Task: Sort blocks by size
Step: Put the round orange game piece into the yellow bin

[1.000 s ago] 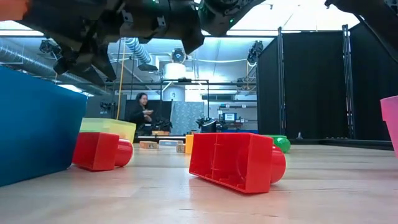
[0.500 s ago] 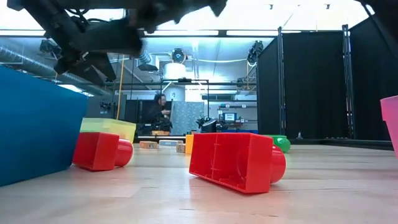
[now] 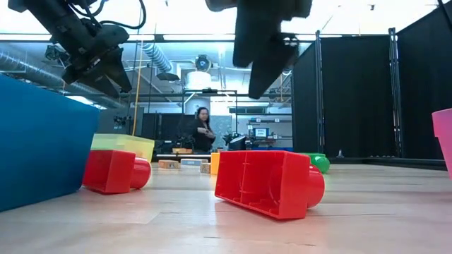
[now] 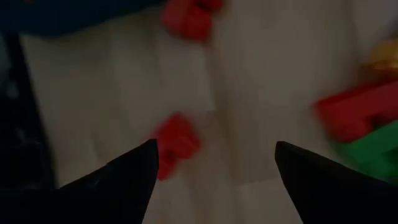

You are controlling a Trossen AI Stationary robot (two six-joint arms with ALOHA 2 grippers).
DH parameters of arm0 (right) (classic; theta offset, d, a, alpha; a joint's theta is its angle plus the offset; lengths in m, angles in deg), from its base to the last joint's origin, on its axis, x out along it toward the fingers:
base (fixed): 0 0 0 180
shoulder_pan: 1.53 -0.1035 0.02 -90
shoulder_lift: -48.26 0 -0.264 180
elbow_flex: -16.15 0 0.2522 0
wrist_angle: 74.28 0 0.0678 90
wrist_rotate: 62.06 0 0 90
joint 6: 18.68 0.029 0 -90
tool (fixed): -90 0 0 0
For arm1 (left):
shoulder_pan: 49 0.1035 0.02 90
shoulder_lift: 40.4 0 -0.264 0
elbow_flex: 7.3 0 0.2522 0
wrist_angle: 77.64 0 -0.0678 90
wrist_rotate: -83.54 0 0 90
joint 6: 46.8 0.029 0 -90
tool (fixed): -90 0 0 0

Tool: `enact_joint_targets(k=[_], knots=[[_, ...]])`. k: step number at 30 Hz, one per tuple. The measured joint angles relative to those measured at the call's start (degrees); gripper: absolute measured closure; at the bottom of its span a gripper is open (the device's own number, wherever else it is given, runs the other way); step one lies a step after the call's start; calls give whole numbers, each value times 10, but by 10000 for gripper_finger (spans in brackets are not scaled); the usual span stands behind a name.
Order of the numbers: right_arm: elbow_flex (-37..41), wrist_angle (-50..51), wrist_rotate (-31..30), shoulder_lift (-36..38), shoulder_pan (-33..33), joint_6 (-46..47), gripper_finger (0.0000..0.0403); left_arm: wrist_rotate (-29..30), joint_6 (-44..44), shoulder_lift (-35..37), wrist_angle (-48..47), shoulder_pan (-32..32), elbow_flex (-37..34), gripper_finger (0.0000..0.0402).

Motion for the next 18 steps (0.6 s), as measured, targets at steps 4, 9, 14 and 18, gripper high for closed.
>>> enact_joint_targets(k=[4, 9, 14, 18], knots=[[0, -2, -62, 0, -25, 81, 71, 0, 11, 0, 0, 0, 0, 149], [8, -14, -97, 1, -37, 131, 71, -9, 12, 0, 0, 0, 0, 149], [52, -88, -85, 1, -54, 192, 71, -10, 13, 0, 0, 0, 0, 149], [85, -134, -82, 1, -67, 244, 71, -10, 13, 0, 0, 0, 0, 149]])
